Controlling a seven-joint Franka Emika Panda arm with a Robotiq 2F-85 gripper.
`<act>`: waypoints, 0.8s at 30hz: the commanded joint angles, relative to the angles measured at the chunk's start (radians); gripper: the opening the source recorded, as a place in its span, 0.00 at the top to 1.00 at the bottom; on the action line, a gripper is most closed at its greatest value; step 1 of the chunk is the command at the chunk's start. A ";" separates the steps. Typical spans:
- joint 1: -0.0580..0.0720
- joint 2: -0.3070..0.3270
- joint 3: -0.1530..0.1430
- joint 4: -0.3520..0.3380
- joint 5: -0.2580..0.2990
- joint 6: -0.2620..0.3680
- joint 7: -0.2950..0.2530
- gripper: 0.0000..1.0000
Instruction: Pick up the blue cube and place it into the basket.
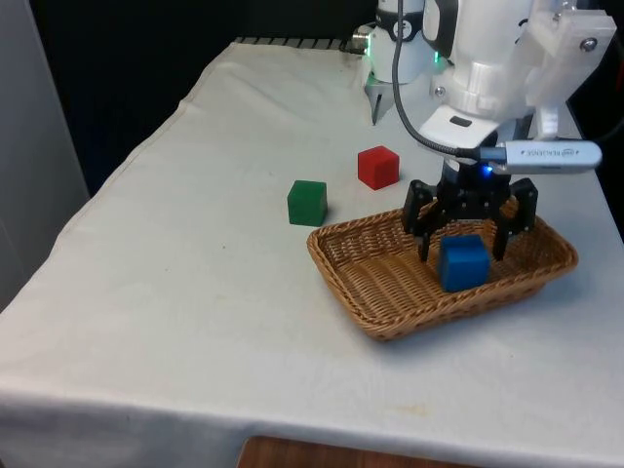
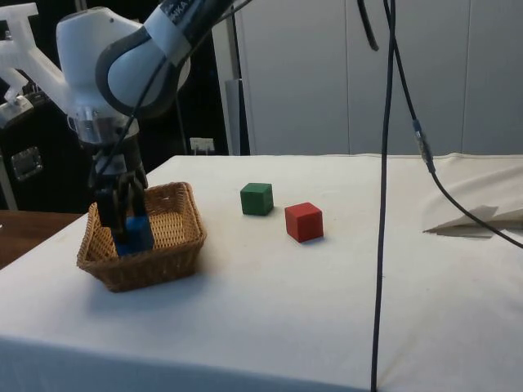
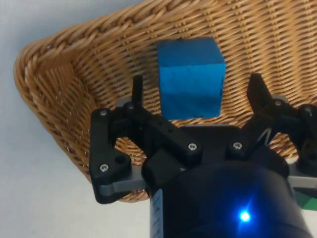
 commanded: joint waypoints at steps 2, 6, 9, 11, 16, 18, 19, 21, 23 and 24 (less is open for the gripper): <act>0.002 0.002 -0.002 0.006 -0.003 -0.010 -0.001 0.00; 0.002 0.002 -0.001 0.006 -0.003 -0.009 -0.001 0.00; 0.001 -0.017 0.001 0.007 0.000 -0.025 -0.005 0.00; 0.000 -0.026 0.003 0.012 0.001 -0.038 -0.007 0.00; 0.000 -0.049 0.004 0.019 0.001 -0.066 -0.009 0.00; 0.000 -0.059 0.004 0.019 0.001 -0.075 -0.010 0.00; 0.000 -0.065 0.004 0.019 0.001 -0.080 -0.011 0.00; -0.001 -0.083 0.005 0.016 0.001 -0.093 -0.014 0.00; 0.000 -0.084 0.003 0.019 -0.001 -0.094 -0.011 0.00; -0.002 -0.097 0.005 0.011 0.001 -0.103 -0.016 0.00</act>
